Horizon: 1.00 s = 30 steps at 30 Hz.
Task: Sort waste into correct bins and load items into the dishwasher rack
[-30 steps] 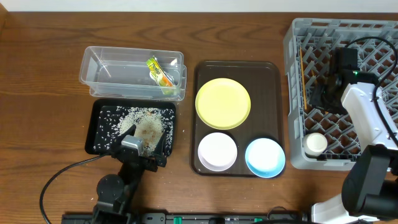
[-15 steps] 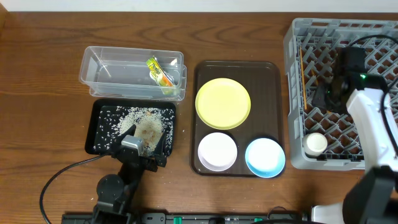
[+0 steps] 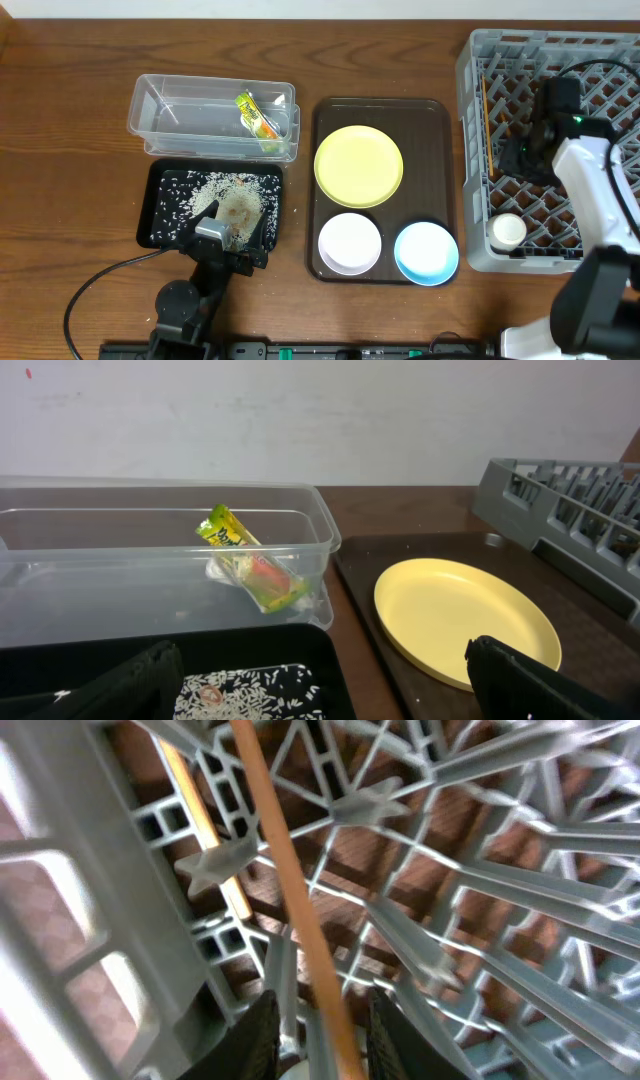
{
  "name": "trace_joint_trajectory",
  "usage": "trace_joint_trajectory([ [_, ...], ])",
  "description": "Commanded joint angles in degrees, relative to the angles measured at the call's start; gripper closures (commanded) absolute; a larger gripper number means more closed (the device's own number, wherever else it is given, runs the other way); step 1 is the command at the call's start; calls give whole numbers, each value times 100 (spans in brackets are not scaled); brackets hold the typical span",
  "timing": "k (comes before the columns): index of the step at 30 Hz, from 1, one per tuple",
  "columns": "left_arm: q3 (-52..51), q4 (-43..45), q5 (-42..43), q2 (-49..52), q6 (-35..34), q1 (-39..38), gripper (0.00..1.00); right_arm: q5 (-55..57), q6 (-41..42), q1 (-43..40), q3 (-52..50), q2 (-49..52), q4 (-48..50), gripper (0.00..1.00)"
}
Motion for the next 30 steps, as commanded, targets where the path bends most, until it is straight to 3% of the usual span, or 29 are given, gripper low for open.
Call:
trace_joint_trajectory([
  [1,-90,-197,57,-4,96,20,8,164,9,-66,-44,125,-87,81],
  [4,-90,-197,57,-4,96,20,8,164,20,-68,-42,114,-87,84],
  [9,-90,-197,57,-4,96,20,8,164,22,-72,-42,114,-122,99],
  [19,-90,-197,57,-4,96,20,7,-234,63,-72,120,-20,-170,99],
  [30,-90,-197,57,-4,96,20,8,-533,55,-44,323,-946,-634,99],
])
